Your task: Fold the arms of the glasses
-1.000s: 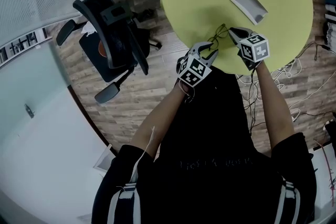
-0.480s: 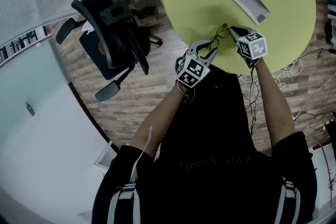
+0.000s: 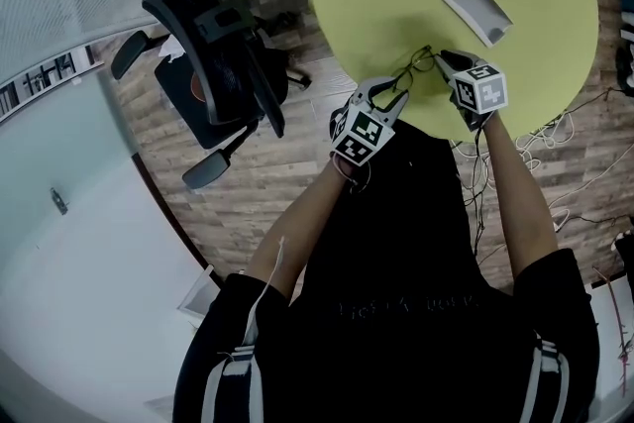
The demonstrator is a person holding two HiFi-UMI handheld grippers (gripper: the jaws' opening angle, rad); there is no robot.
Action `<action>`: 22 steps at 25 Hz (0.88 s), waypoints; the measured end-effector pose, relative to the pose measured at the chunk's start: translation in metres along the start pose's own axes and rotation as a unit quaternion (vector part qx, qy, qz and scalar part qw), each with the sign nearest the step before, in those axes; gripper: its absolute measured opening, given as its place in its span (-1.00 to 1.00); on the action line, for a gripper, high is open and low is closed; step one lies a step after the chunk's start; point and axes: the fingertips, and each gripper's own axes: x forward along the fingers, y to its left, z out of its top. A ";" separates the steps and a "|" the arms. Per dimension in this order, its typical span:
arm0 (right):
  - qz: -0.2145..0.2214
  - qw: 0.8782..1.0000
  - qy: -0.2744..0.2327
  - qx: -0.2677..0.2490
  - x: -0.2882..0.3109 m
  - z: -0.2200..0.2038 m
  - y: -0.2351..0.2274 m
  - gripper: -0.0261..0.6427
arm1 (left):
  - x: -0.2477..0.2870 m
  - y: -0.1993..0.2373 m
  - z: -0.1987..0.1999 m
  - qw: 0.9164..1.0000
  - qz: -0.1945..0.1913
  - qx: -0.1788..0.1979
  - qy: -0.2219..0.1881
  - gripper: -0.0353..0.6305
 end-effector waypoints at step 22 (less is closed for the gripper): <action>0.015 0.986 -0.164 -0.030 -0.091 0.047 0.074 -0.82 | -0.039 -0.009 0.042 0.994 0.003 0.003 -0.109 -0.80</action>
